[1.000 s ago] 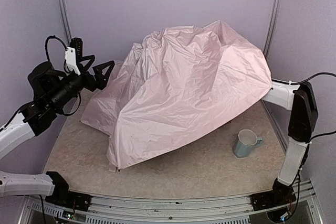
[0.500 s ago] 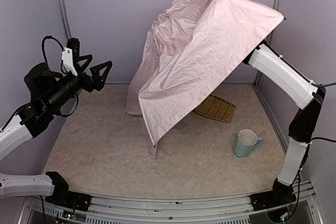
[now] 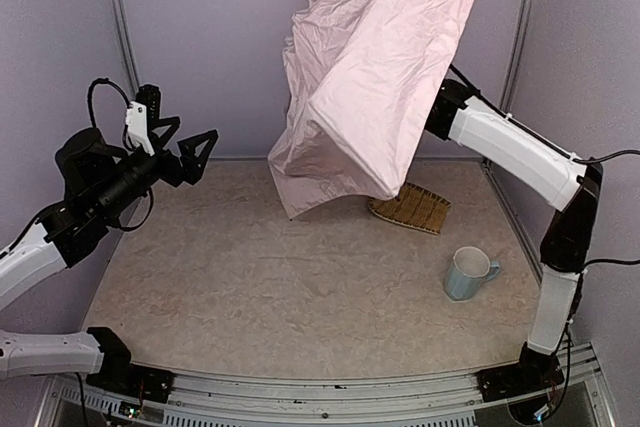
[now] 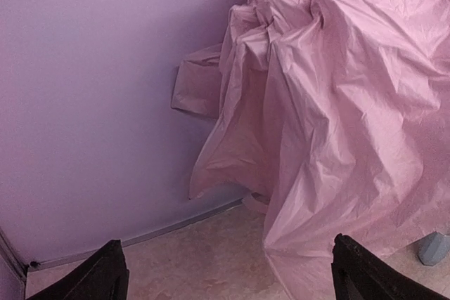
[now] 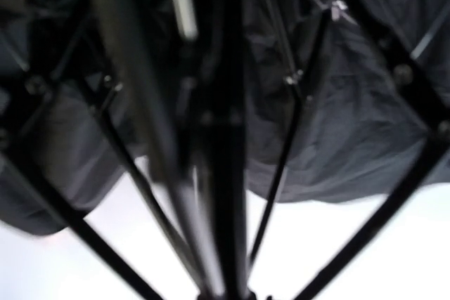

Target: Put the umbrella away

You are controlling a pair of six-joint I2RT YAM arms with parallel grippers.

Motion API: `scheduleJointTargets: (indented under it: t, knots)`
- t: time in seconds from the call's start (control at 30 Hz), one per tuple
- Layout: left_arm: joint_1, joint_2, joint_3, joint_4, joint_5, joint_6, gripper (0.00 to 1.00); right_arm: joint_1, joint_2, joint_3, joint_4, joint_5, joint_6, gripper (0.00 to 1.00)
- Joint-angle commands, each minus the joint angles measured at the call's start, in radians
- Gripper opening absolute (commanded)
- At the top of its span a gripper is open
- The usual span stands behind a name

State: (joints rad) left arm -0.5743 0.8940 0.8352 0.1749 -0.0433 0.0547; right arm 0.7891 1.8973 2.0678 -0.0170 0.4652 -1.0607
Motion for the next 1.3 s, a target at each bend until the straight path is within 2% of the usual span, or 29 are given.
scheduleJointTargets:
  t: [0.0, 0.07, 0.17, 0.27, 0.4, 0.53, 0.67, 0.83, 0.9, 1.07, 1.1, 1.13, 1.2, 1.27]
  knots:
    - [0.008, -0.019, -0.016, -0.004, -0.027, 0.014, 0.98, 0.075, 0.048, -0.146, -0.016, -0.024, 0.016, 0.00]
    - [0.008, -0.018, -0.021, -0.010, -0.030, 0.012, 0.98, 0.099, 0.064, -0.174, -0.126, -0.119, 0.114, 0.00]
    - [0.007, -0.019, -0.033, -0.018, -0.028, 0.010, 0.98, 0.111, 0.103, -0.169, -0.351, -0.342, 0.286, 0.00]
    - [0.006, -0.022, -0.051, -0.036, 0.025, 0.017, 0.96, 0.112, 0.159, -0.159, -0.506, -0.495, 0.395, 0.00]
    - [-0.028, -0.037, -0.080, -0.057, 0.221, 0.062, 0.92, 0.117, 0.243, -0.161, -0.633, -0.536, 0.498, 0.00]
    - [-0.161, -0.043, -0.107, -0.061, 0.344, 0.159, 0.95, 0.128, 0.323, -0.161, -0.721, -0.594, 0.557, 0.00]
    - [-0.255, 0.005, -0.122, -0.075, 0.351, 0.230, 0.98, 0.140, 0.397, -0.150, -0.778, -0.613, 0.564, 0.00]
    - [-0.266, 0.076, -0.155, 0.003, 0.263, 0.241, 0.99, 0.140, 0.441, -0.138, -0.843, -0.668, 0.544, 0.00]
    - [-0.266, 0.109, -0.160, 0.032, 0.227, 0.245, 0.99, 0.140, 0.444, -0.136, -0.853, -0.691, 0.533, 0.12]
    - [-0.266, 0.175, -0.160, 0.038, 0.260, 0.240, 0.98, 0.138, 0.400, -0.143, -0.813, -0.764, 0.588, 0.37]
    - [-0.266, 0.181, -0.165, 0.048, 0.247, 0.236, 0.96, 0.136, 0.380, -0.161, -0.792, -0.795, 0.599, 0.81]
    - [-0.266, 0.187, -0.168, 0.057, 0.228, 0.233, 0.94, 0.134, 0.357, -0.185, -0.767, -0.826, 0.611, 0.98]
    - [-0.266, 0.194, -0.166, 0.070, 0.194, 0.223, 0.80, 0.129, 0.309, -0.242, -0.716, -0.870, 0.639, 1.00]
    - [-0.265, 0.193, -0.165, 0.080, 0.207, 0.229, 0.74, 0.125, 0.260, -0.308, -0.665, -0.906, 0.661, 1.00]
